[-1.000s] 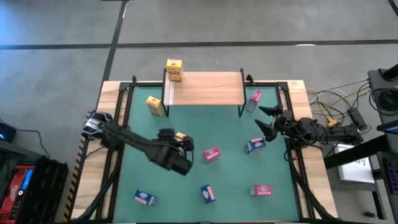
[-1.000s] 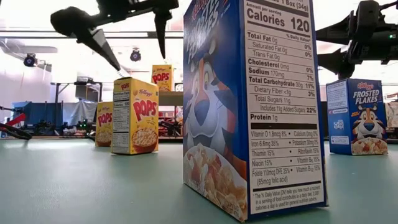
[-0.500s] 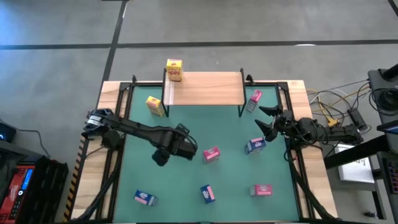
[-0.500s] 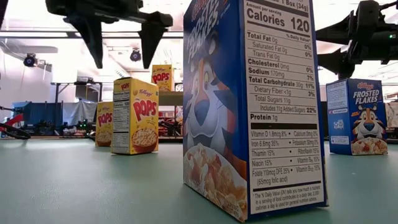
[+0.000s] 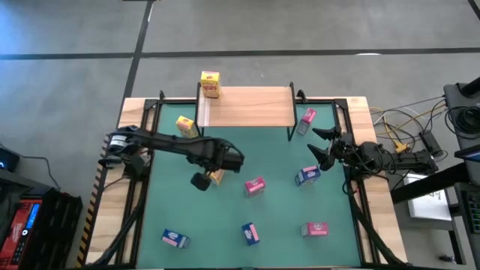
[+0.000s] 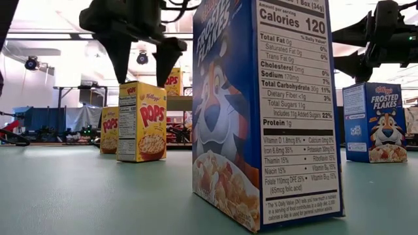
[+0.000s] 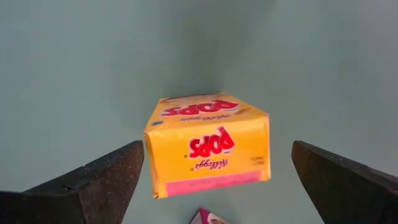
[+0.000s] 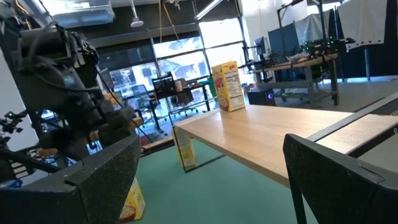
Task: Stack cereal on shelf
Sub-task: Put the bottom yellow cereal box on the shelf
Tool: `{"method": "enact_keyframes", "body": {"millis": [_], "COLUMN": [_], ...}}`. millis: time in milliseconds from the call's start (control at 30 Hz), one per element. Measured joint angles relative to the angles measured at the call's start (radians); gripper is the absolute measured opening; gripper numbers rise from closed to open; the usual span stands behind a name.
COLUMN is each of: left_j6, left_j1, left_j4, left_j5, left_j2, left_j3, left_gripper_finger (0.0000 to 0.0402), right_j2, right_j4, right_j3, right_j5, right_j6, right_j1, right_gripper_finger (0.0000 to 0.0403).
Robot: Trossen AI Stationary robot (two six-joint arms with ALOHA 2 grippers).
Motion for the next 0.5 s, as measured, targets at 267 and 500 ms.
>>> {"method": "enact_keyframes", "body": {"millis": [267,500], "left_j6": [-0.025,-0.043], "left_j1": [0.004,0.008], "left_j4": [0.026,0.052], "left_j5": [0.034,0.042], "left_j2": [0.009,0.009], "left_j3": [-0.014,-0.054], "left_gripper_finger": [0.0391,0.0391], "right_j2": [0.000,0.000], "right_j4": [0.001,0.000], "right_j3": [0.000,0.000], "right_j5": [0.000,0.000], "right_j6": [0.000,0.000], "right_j1": [0.000,0.000], "right_gripper_finger": [0.0384,0.0384]}}
